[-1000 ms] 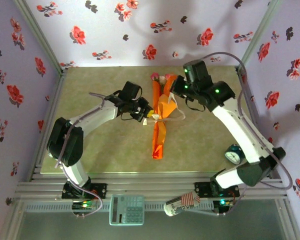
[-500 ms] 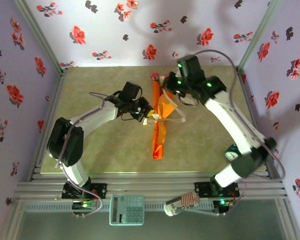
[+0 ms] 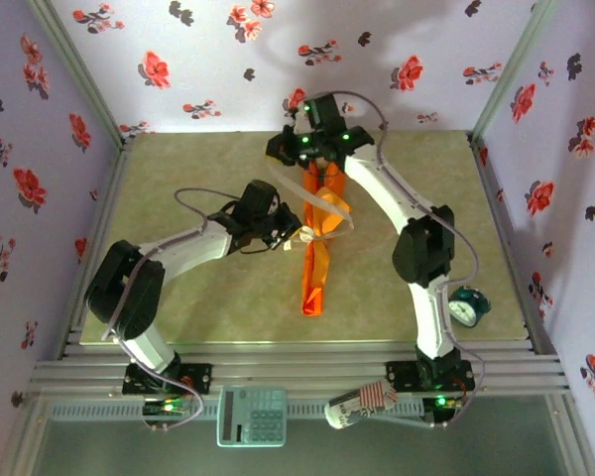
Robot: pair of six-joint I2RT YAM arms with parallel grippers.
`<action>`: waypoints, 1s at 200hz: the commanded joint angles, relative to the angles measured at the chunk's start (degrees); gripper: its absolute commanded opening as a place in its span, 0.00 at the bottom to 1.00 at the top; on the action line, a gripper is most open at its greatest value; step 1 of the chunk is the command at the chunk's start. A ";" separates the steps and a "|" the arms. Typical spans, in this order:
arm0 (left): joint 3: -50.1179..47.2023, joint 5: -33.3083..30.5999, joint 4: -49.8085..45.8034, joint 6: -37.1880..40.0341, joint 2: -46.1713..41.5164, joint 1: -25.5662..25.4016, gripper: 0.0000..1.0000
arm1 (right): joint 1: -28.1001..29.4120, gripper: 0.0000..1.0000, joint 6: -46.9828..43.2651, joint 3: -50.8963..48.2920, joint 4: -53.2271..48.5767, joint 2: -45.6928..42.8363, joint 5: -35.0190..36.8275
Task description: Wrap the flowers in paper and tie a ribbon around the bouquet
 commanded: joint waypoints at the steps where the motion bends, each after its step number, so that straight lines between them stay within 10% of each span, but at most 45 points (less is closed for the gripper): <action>1: -3.91 -4.20 11.08 5.47 -1.46 -1.12 0.00 | 3.15 0.00 -0.13 1.29 2.85 1.50 -10.97; 175: -10.75 -2.41 26.04 6.78 -1.32 -4.28 0.00 | 2.39 0.00 -10.73 -7.65 -13.73 6.70 -15.80; 200: -11.27 -2.47 26.19 6.45 -1.29 -4.56 0.00 | 2.34 0.19 -11.93 -6.02 -16.91 8.62 -17.19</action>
